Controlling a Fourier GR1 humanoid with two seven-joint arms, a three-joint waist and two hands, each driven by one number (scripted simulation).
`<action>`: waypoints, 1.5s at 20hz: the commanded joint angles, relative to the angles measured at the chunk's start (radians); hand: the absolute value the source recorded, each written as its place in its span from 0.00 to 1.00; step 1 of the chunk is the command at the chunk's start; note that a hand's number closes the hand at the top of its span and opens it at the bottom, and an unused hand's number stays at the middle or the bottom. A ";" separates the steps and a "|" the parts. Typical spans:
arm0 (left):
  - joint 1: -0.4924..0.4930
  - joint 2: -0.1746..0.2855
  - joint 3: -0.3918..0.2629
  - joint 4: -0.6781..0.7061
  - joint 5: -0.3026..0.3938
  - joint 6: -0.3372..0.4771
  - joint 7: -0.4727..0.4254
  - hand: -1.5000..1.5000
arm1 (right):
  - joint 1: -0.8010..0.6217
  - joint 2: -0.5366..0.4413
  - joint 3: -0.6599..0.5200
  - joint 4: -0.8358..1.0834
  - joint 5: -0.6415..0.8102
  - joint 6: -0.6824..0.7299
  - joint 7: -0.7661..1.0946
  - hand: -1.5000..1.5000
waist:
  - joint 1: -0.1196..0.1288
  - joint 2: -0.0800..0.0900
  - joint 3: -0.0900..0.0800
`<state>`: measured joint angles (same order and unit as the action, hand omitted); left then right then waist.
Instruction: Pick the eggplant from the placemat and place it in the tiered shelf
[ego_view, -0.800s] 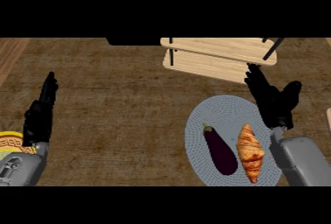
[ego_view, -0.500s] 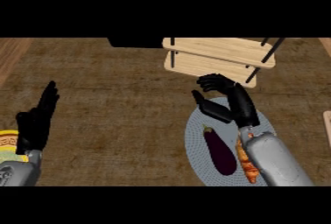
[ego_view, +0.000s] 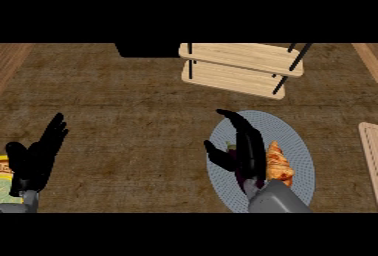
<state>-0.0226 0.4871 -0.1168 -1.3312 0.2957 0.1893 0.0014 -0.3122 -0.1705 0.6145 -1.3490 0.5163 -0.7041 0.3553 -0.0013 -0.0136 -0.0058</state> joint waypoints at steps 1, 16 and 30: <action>0.021 0.039 0.022 -0.060 0.034 -0.037 0.059 0.50 | -0.005 0.124 0.130 0.008 0.288 -0.065 0.250 0.00 | 0.001 0.000 0.003; 0.047 0.019 0.018 -0.033 0.019 -0.055 -0.001 0.50 | -0.106 0.127 0.196 -0.065 0.510 0.915 0.869 0.00 | -0.008 0.003 0.000; 0.064 0.044 0.069 -0.057 0.045 -0.087 0.022 0.50 | -0.148 0.158 0.047 -0.104 0.482 1.300 0.942 0.00 | 0.001 0.009 0.004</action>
<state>0.0319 0.5169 -0.0649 -1.3817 0.3318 0.1211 0.0223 -0.4374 -0.0484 0.6905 -1.4651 0.9954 0.4061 1.1002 -0.0060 -0.0073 -0.0022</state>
